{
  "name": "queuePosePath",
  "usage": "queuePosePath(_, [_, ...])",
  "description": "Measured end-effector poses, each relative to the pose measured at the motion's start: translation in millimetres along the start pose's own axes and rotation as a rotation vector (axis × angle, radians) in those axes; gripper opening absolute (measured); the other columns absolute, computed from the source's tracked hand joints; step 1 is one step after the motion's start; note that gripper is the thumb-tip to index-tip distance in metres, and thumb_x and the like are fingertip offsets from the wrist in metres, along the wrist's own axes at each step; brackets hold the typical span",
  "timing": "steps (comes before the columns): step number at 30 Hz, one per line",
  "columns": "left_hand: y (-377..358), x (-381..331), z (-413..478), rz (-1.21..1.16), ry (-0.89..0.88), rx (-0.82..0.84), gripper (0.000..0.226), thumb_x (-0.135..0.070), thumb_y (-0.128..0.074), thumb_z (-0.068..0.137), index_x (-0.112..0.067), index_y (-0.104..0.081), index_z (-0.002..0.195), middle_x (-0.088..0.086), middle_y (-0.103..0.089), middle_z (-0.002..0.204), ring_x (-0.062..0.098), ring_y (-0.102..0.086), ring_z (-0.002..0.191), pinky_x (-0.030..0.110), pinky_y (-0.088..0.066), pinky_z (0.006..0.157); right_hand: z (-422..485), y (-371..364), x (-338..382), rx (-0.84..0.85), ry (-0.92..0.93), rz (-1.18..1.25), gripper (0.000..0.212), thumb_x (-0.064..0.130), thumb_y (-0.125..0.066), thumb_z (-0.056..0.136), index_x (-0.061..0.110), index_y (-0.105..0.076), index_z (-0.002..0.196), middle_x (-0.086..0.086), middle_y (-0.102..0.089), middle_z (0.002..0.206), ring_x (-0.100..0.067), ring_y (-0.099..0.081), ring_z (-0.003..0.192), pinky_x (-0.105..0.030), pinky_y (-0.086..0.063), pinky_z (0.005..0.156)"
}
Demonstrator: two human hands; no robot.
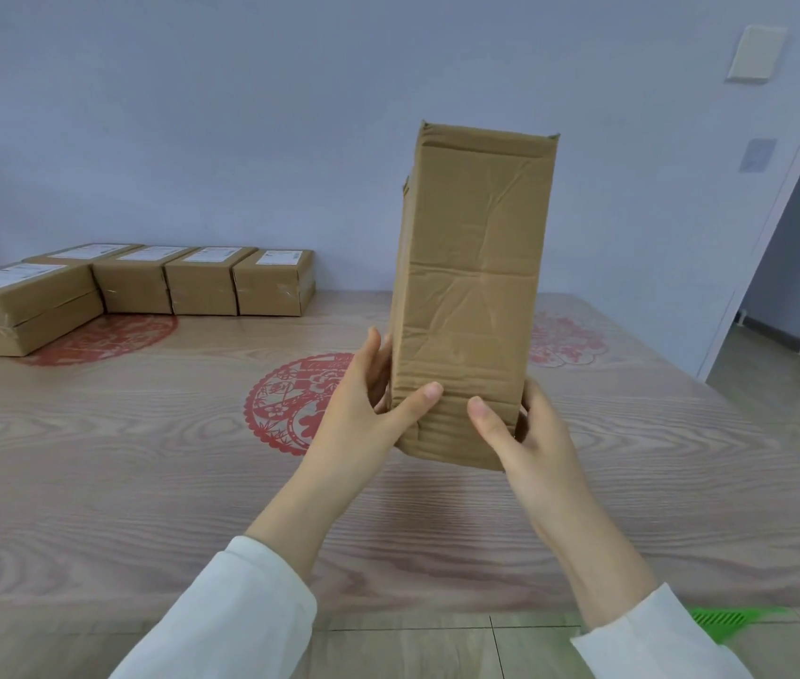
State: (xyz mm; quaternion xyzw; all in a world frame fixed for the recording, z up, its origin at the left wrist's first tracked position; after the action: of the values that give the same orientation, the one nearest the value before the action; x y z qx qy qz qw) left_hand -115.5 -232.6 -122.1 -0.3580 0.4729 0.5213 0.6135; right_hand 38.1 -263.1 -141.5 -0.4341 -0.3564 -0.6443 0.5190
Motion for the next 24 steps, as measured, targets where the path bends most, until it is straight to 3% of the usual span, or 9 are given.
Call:
queuePosePath(2, [0.6,1.6,0.3,0.035,-0.015,0.042,0.071,-0.026,-0.067,0.080,-0.020,-0.038,0.143,-0.009,-0.059,0.130,0.001,-0.058,0.115,0.026,-0.050,0.097,0.5,0.5,0.0,-0.001,-0.008,0.000,0.054,0.034,-0.066,0.073,0.016,-0.053,0.122,0.003,-0.065,0.112,-0.003,-0.064,0.099,-0.016,-0.052,0.075])
queuePosePath(4, [1.8,5.0,-0.7,0.036,-0.015,0.070,0.079,-0.030,-0.070,0.072,-0.018,-0.038,0.143,-0.006,-0.058,0.132,0.001,-0.056,0.117,0.025,-0.048,0.100,1.3,1.3,1.9,-0.032,-0.015,0.000,0.064,0.042,-0.066,0.065,0.020,-0.052,0.123,0.005,-0.064,0.114,-0.004,-0.063,0.103,-0.018,-0.054,0.079])
queuePosePath(9, [-1.1,0.0,1.8,0.025,-0.036,0.056,0.099,-0.036,-0.074,0.061,-0.019,-0.028,0.147,-0.009,-0.046,0.143,-0.003,-0.046,0.127,0.024,-0.041,0.106,1.3,0.9,2.7,-0.079,0.012,-0.001,0.039,0.044,-0.061,0.068,0.031,-0.054,0.103,0.006,-0.065,0.107,0.003,-0.063,0.094,-0.015,-0.050,0.075])
queuePosePath(12, [-0.4,-3.3,6.5,0.033,-0.038,0.016,0.096,-0.038,-0.072,0.062,-0.019,-0.031,0.147,-0.010,-0.052,0.137,-0.003,-0.050,0.123,0.022,-0.045,0.100,1.1,1.0,2.6,-0.071,0.024,-0.043,0.039,0.041,-0.063,0.069,0.029,-0.054,0.105,0.001,-0.064,0.110,-0.001,-0.062,0.097,-0.012,-0.049,0.075])
queuePosePath(16, [0.6,0.0,6.9,0.067,-0.039,0.062,0.080,-0.039,-0.072,0.070,-0.017,-0.042,0.141,-0.008,-0.058,0.132,0.001,-0.054,0.120,0.031,-0.046,0.103,4.3,4.6,4.8,-0.082,0.004,-0.057,0.064,0.049,-0.065,0.063,0.020,-0.054,0.118,0.001,-0.063,0.114,-0.009,-0.061,0.105,-0.017,-0.050,0.076])
queuePosePath(21, [0.0,0.7,5.9,0.067,-0.033,0.092,0.084,-0.041,-0.074,0.067,-0.017,-0.040,0.140,-0.007,-0.053,0.136,0.005,-0.049,0.126,0.034,-0.043,0.106,5.0,5.7,6.2,-0.103,0.016,-0.069,0.046,0.050,-0.063,0.065,0.032,-0.055,0.106,0.002,-0.063,0.113,-0.008,-0.060,0.105,-0.019,-0.047,0.081])
queuePosePath(24, [-2.3,-3.9,6.5,0.058,-0.030,0.038,0.088,-0.044,-0.072,0.063,-0.022,-0.038,0.140,-0.010,-0.055,0.131,0.001,-0.052,0.121,0.023,-0.049,0.095,4.8,5.3,3.1,-0.081,0.017,-0.111,0.050,0.053,-0.066,0.067,0.031,-0.055,0.110,0.001,-0.063,0.115,-0.007,-0.060,0.105,-0.023,-0.049,0.085])
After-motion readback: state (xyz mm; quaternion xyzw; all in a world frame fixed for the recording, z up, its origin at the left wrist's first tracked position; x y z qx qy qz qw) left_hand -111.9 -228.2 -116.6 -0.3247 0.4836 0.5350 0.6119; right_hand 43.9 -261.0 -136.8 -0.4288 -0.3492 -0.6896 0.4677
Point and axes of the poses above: each hand's wrist, its own z-axis towards the middle knuckle, its own y-axis out of the back of the hand, x = y × z, the point moved 3 cm from there along z, towards the middle knuckle
